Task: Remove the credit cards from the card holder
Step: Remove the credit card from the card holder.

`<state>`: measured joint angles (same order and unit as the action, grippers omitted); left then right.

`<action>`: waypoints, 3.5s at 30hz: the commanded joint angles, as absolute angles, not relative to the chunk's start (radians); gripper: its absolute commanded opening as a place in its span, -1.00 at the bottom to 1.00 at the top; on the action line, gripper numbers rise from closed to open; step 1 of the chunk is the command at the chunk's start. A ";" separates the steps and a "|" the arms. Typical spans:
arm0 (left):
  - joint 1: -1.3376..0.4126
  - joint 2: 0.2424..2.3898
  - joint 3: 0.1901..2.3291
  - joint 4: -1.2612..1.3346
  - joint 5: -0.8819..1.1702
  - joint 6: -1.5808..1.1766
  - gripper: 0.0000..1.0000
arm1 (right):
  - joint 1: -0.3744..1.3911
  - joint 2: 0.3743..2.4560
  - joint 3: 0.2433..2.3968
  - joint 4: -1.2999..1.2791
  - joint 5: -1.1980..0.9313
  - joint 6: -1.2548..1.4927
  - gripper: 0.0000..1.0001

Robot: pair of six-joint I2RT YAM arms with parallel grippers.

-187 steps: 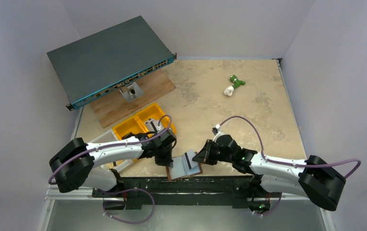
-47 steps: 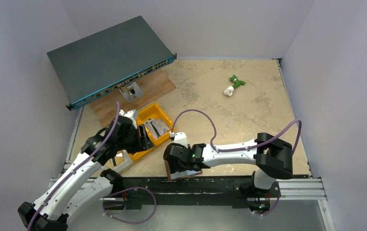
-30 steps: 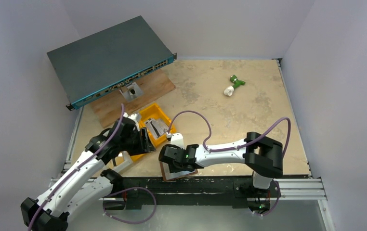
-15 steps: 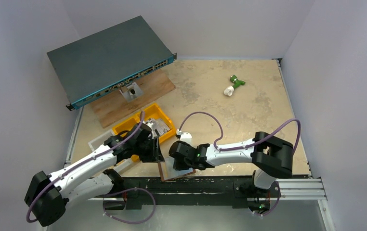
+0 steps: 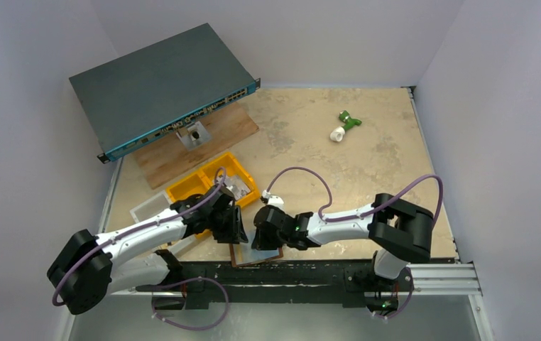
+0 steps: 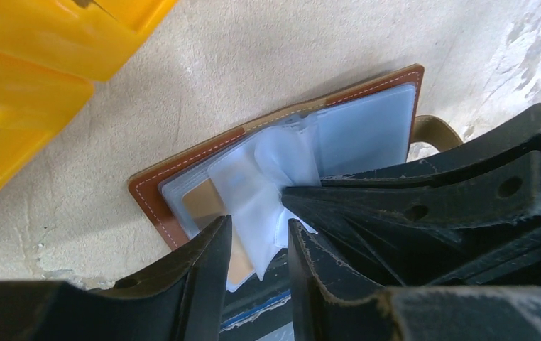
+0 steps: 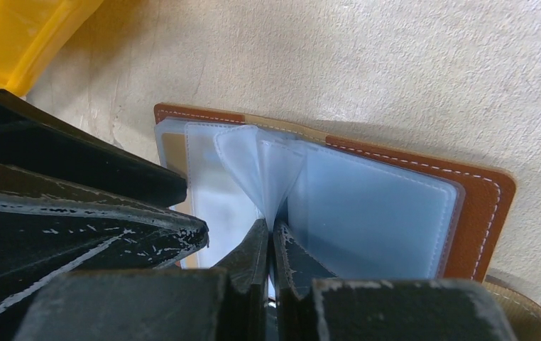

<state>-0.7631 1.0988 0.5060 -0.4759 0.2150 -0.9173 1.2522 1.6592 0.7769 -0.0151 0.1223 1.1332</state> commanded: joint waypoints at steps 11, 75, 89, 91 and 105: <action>-0.807 1.111 0.481 -0.451 0.183 -0.960 -0.32 | 1.244 1.728 0.708 -0.096 0.095 1.122 -1.00; -0.971 1.457 0.819 -0.308 0.202 -1.042 -0.18 | 1.176 1.179 0.694 -0.461 0.300 1.105 -0.10; -0.964 1.359 0.856 -0.463 0.092 -0.994 0.00 | 1.176 1.201 0.709 -0.381 0.255 1.090 -0.13; -0.955 1.289 0.846 -0.540 0.033 -0.984 0.01 | 1.176 1.211 0.710 -0.329 0.221 1.083 -0.14; -0.873 0.989 0.589 -0.660 -0.035 -1.022 -0.43 | 1.180 1.522 0.791 0.032 -0.041 1.059 -0.25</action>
